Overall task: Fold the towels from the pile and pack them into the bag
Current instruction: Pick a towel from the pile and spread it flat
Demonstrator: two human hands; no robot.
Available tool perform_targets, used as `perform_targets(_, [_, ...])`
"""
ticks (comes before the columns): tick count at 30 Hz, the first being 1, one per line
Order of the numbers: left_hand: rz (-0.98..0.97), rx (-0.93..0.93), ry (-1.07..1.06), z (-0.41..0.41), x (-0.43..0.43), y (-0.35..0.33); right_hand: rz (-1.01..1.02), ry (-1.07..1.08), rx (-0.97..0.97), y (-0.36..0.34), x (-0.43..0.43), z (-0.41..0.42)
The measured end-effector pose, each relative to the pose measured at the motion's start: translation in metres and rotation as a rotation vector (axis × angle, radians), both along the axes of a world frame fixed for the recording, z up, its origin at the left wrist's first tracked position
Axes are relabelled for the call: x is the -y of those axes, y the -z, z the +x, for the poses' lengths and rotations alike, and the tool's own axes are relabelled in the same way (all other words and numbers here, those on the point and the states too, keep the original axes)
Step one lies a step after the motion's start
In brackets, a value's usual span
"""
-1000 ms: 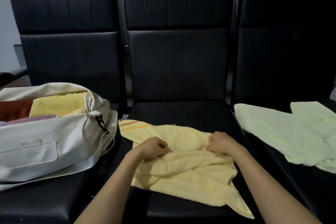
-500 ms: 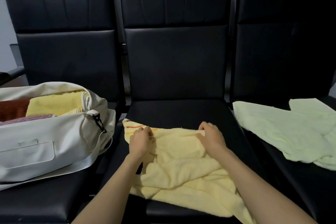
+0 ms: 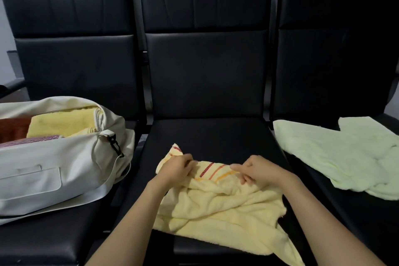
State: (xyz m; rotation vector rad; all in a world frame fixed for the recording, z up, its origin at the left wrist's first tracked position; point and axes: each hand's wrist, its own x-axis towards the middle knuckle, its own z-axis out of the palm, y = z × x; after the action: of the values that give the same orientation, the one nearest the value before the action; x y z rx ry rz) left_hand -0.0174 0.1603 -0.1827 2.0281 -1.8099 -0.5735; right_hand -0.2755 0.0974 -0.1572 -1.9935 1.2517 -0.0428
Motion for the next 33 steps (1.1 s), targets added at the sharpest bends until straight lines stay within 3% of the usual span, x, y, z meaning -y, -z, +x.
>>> perform_targets(4, [0.055,0.111,0.029,0.004,0.005,0.008,-0.175,-0.079,-0.08,0.006,-0.002,0.009])
perform_targets(6, [0.082,0.144,0.046,0.007,0.006,0.007,-0.148,-0.122,-0.115,0.01,-0.002,0.011])
perform_targets(10, [0.122,0.219,0.01,0.018,0.008,0.007,-0.075,0.015,-0.019,0.015,0.001,0.015])
perform_targets(12, [0.038,0.249,-0.012,0.017,0.005,0.004,-0.101,0.054,-0.012,0.019,0.002,0.017])
perform_targets(15, [-0.177,0.297,-0.032,0.013,0.003,-0.003,-0.326,0.043,-0.047,0.025,0.001,0.023])
perform_targets(18, [-0.214,0.117,0.017,0.002,0.002,-0.005,-0.469,0.066,0.209,0.021,-0.002,0.025])
perform_targets(20, [-0.009,-0.104,0.048,-0.011,0.0,-0.004,-0.539,0.118,0.439,0.009,-0.007,0.026])
perform_targets(22, [0.105,-0.136,0.095,-0.018,0.002,0.002,-0.64,0.129,0.526,-0.004,-0.011,0.028])
perform_targets(25, [-0.128,-0.046,0.099,-0.017,0.004,0.001,-0.558,0.081,0.505,-0.014,-0.014,0.031])
perform_targets(28, [-0.378,-0.307,-0.01,-0.019,-0.002,-0.012,-0.34,0.067,0.388,-0.012,-0.007,0.021])
perform_targets(30, [-0.414,-0.484,-0.002,-0.024,-0.009,-0.027,-0.232,0.022,0.286,-0.013,-0.007,0.014])
perform_targets(33, [-0.365,-0.568,0.12,-0.028,-0.016,-0.045,-0.127,-0.091,0.222,-0.015,-0.012,0.016])
